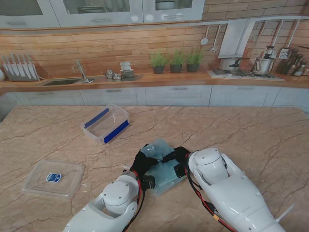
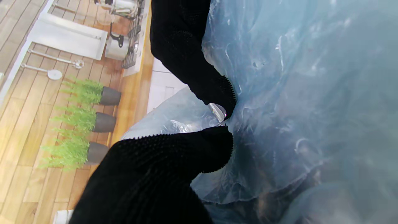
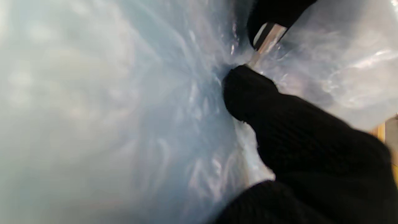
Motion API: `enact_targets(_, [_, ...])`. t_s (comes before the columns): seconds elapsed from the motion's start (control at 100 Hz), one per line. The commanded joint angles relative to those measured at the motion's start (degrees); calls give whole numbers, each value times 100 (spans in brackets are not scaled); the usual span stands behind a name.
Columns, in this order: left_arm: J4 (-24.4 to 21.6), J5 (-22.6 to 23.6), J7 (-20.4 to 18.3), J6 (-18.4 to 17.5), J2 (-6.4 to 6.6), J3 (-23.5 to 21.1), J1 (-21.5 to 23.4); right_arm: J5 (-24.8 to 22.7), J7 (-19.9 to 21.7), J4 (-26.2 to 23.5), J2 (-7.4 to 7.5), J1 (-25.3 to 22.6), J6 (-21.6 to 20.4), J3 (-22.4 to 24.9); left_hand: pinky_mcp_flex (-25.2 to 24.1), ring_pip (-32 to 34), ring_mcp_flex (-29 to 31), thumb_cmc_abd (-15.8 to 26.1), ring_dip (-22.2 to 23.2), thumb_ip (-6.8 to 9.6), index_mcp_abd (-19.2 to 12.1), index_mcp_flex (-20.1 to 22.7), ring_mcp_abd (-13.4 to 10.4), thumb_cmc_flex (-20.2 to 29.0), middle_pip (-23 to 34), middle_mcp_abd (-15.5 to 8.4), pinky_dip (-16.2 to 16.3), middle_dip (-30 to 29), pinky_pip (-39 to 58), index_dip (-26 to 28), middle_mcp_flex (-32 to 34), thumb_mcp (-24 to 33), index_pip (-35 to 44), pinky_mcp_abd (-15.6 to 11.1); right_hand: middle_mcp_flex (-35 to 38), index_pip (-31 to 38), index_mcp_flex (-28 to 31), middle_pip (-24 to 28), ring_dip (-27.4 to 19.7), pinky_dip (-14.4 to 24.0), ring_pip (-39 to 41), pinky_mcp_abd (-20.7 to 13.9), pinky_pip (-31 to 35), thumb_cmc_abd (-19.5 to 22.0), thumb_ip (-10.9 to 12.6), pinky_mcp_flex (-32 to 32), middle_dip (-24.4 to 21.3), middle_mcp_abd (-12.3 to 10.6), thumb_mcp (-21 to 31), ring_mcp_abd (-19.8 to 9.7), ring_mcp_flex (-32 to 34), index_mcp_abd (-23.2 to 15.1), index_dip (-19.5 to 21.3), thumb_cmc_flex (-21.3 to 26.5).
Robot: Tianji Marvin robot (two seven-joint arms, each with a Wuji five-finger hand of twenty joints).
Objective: Fold the bubble film and place it into the plastic crate
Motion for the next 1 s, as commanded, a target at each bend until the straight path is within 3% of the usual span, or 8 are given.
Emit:
enact_targets(0.0, [33,36,-22,-117,-14,41,13,-29,-28,-15,-6,-120,-53,-18,-169,-206,-144,-216,88,310,-110,-173,-194,-44,-165,-134,-43,-35,-125,-164,-189,-219,-211,-238,504,500,352,178,8,139,181,300,319,-120,-124,-166,-8,-136,134,-21,178,-342,135,306])
enact_targets(0.04, [55,152,-40,-180,-1,59,5,-37,-80,-42,-15,-143,-88,1,-288,-396,-265,-164,143,472,-80,-199,-188,-239,-358,-127,347,78,-261,-380,-268,-528,-404,-421,551,557,383,182,15,144,220,306,317,-149,-124,-222,-10,-151,165,-6,204,-388,181,315])
enact_targets(0.1, [86,331,-84,-290,30,81,-6,-56,-191,-84,-33,-183,-152,35,-474,-385,-597,-48,5,588,-34,-233,-236,-832,-465,-130,580,-187,-492,-644,-480,-571,-764,-435,586,612,422,189,20,139,253,301,291,-178,-124,-300,-9,-173,192,-13,219,-467,224,311])
enact_targets(0.15, [104,467,-142,-402,64,91,-9,-103,-309,-122,-50,-219,-223,65,-727,-177,-1211,385,-667,929,37,-319,-357,-1699,-582,-124,653,-460,-736,-936,-760,-738,-1146,-437,601,654,449,194,24,129,275,303,258,-226,-122,-362,-11,-203,220,-19,216,-533,253,308])
enact_targets(0.3, [125,832,-302,-685,170,85,-3,-383,-541,-277,-29,-370,-597,165,-1430,-798,-2198,214,-1195,700,51,-519,-316,-2564,-1210,-126,736,-755,-1319,-1398,-1415,-1683,-2032,-465,713,838,509,272,21,103,342,282,206,-532,-147,-409,-4,-355,271,-151,280,-767,369,244])
enact_targets(0.47, [-31,992,-305,-783,236,0,72,-699,-704,-547,37,-604,-1064,315,-1476,-871,-2196,433,-1230,691,64,-504,-246,-2622,-1316,-66,800,-821,-1478,-1428,-1398,-2062,-2134,-441,719,1079,456,621,34,45,546,350,58,-751,-177,-568,186,-321,180,-309,389,-867,572,118])
enact_targets(0.63, [-228,1270,-191,-872,293,-139,164,-936,-799,-831,111,-858,-1581,472,-1492,-830,-2201,614,-1173,709,91,-315,-143,-2536,-1372,30,849,-828,-1510,-1450,-1327,-2286,-2241,-461,650,1129,404,729,34,59,617,458,-27,-669,-162,-932,252,-325,110,-277,302,-975,627,98])
enact_targets(0.99, [-767,3001,32,-1614,612,-746,470,-1363,-1191,-1347,185,-1348,-2817,811,-1528,-1191,-2354,809,-1398,718,123,-95,-64,-2495,-1659,139,533,-971,-1983,-1501,-1323,-2708,-2504,-595,686,937,350,-8,-153,-148,-305,787,-1008,-329,-83,-1664,62,-801,82,64,-210,-1344,610,152])
